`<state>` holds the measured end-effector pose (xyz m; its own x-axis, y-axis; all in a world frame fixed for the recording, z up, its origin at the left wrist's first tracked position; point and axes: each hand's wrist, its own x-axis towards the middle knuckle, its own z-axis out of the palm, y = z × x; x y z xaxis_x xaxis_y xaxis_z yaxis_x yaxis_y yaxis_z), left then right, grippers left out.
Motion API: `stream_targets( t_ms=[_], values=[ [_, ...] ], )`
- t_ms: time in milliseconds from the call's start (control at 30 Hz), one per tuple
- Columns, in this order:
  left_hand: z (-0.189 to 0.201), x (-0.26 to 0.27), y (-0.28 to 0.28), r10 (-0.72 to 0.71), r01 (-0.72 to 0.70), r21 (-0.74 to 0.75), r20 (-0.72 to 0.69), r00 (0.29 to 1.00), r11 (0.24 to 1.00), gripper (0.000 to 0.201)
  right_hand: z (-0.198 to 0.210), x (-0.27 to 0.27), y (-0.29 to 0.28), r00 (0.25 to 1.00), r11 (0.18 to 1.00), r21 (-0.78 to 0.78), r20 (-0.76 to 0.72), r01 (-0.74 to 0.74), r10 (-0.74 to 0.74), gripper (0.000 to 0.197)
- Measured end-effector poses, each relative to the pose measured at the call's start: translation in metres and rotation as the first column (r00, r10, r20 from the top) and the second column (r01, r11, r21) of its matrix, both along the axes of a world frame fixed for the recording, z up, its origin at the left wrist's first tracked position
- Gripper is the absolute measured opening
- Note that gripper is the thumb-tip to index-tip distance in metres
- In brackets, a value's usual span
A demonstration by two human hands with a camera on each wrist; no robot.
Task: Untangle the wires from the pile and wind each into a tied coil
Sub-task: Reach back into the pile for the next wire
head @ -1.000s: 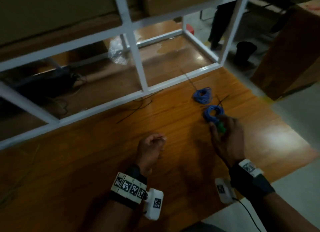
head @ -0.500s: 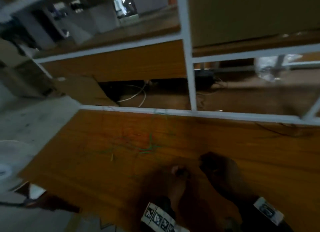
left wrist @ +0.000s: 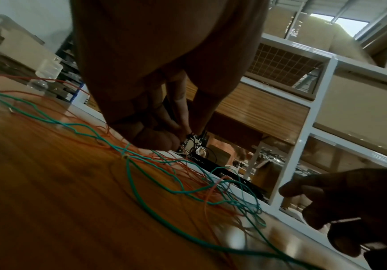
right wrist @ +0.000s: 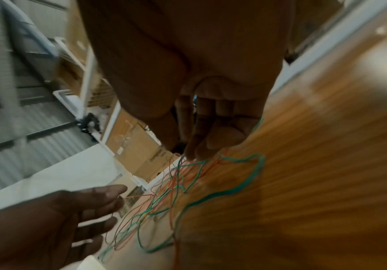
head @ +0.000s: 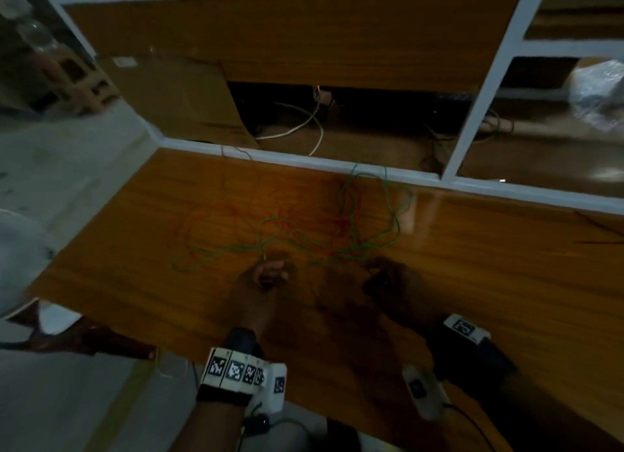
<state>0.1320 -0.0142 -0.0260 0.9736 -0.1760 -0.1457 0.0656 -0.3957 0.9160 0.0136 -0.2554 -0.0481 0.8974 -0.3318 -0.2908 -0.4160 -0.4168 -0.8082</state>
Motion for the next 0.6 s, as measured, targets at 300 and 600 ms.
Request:
stream_targets(
  t_ms=[300, 600],
  values=[
    [-0.029, -0.014, 0.010, 0.077, -0.125, -0.159, -0.280, 0.957, 0.979, 0.023, 0.014, 0.035, 0.044, 0.966, 0.924, -0.282, -0.086, -0.259, 0.244, 0.050],
    [-0.028, -0.022, 0.006, 0.034, -0.081, -0.135, -0.320, 0.947, 0.988, 0.023, 0.002, 0.057, 0.047, 0.999, 0.990, -0.131, -0.024, -0.048, 0.045, 0.034]
  ],
)
